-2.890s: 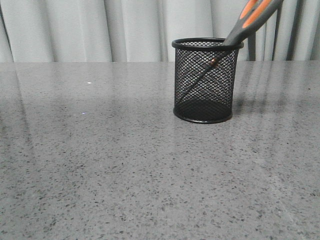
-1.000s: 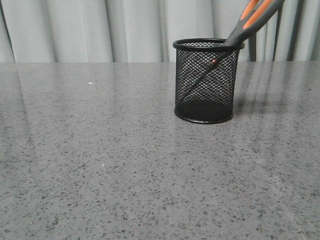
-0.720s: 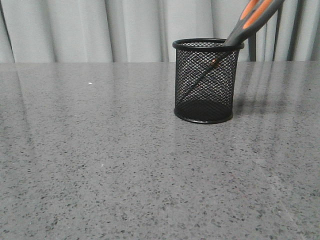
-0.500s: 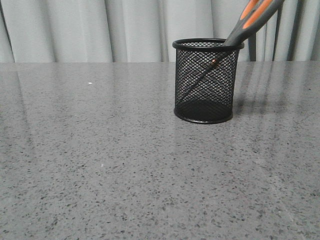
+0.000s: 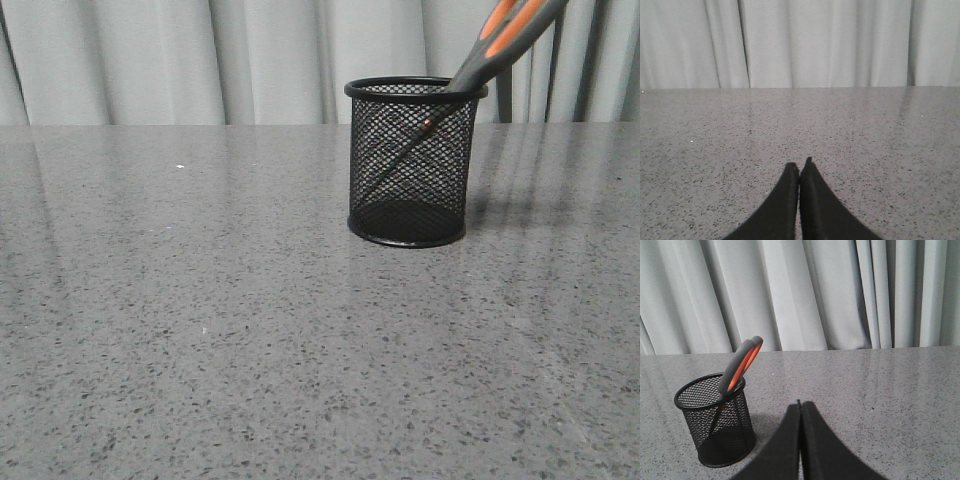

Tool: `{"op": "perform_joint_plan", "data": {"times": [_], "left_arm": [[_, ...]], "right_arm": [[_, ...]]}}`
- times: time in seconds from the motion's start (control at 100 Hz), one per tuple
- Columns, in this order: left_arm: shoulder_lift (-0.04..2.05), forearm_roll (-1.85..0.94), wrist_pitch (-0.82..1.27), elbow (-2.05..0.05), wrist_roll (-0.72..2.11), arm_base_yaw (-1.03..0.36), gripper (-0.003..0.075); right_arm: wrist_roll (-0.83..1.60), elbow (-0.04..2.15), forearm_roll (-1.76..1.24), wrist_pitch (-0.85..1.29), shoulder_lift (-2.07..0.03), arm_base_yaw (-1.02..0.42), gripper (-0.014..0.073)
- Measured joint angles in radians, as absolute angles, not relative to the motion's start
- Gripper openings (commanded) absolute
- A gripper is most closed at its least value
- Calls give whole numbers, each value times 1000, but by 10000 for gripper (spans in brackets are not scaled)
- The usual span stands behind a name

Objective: Put scissors into bucket

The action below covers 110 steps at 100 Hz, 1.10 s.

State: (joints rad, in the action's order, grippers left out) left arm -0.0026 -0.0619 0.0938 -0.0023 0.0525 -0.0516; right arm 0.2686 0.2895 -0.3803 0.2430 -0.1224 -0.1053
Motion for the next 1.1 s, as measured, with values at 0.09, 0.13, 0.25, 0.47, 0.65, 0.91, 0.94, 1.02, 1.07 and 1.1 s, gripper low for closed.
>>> {"op": "perform_joint_plan", "data": {"times": [0.09, 0.13, 0.25, 0.47, 0.65, 0.91, 0.94, 1.02, 1.07, 1.1], "left_arm": [[-3, -62, 94, -2, 53, -52, -21], [-3, -62, 94, -2, 53, -52, -21], [-3, -62, 94, -2, 51, -52, -21], [-3, -62, 94, -2, 51, -52, -21], [-3, -62, 94, -2, 51, -52, -21], [-3, -62, 94, -2, 51, -52, -21], [-3, -62, 94, -2, 51, -52, -21], [-3, -62, 94, -2, 51, -52, -21], [-3, -63, 94, -2, 51, -52, -21], [-3, -63, 94, -2, 51, -52, -21]], "right_arm": [[269, 290, -380, 243, -122, -105, -67], [269, 290, -380, 243, -122, -105, -67], [269, 290, -380, 243, -122, -105, -67], [269, 290, -380, 243, -122, -105, -67], [269, 290, -380, 243, -122, -105, -67], [266, 290, -365, 243, -122, -105, -67], [266, 290, -351, 243, -122, -105, -67], [257, 272, -285, 233, -122, -105, -67], [218, 250, -223, 216, -122, -105, -67], [195, 233, -185, 206, -122, -105, -67]]}}
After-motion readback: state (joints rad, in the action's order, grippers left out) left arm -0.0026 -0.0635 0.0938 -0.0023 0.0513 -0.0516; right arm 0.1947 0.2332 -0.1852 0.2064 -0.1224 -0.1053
